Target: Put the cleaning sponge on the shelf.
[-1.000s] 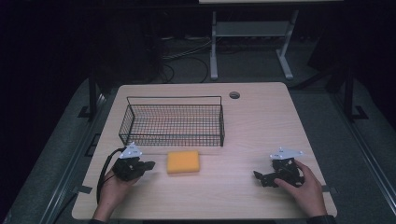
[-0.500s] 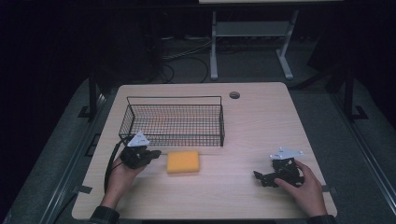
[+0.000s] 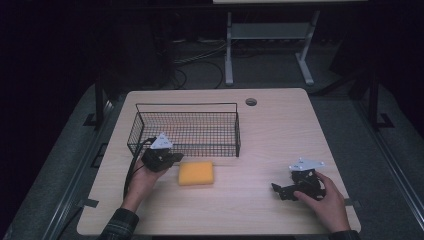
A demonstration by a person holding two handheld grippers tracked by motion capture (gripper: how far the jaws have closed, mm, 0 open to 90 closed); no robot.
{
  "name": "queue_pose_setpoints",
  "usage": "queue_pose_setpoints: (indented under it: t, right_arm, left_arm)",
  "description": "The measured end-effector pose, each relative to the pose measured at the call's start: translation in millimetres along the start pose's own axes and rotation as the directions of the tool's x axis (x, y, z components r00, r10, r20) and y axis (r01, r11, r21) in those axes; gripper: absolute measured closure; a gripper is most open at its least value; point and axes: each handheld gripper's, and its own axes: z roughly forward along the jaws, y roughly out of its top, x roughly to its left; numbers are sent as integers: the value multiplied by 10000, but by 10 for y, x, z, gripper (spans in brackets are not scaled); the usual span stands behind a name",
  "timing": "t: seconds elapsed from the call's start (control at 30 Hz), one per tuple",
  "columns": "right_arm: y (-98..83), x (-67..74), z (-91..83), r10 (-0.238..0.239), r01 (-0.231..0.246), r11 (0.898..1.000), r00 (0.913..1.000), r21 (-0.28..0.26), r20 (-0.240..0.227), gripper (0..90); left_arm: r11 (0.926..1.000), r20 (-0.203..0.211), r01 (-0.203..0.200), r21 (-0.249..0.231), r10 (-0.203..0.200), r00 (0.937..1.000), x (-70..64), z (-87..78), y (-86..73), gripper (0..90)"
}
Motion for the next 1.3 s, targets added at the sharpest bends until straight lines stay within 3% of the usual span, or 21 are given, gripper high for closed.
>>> queue_pose_setpoints:
  t: [0.2, 0.6, 1.3]
  right_arm:
    - [0, 0, 0, 0, 0, 10000, 10000, 1, -1, 4]
    - [0, 0, 0, 1, -1, 10000, 10000, 1, 0, 4]
    - [0, 0, 0, 0, 0, 10000, 10000, -1, 1, 4]
  left_arm:
    - [9997, 44, -38, 259, 37, 10000, 0, 103, 15, 898]
    - [9984, 165, 110, 548, -119, 9998, 3, 108, -25, 899]
    - [9960, 409, 281, 854, -317, 9987, -128, -43, -160, 898]
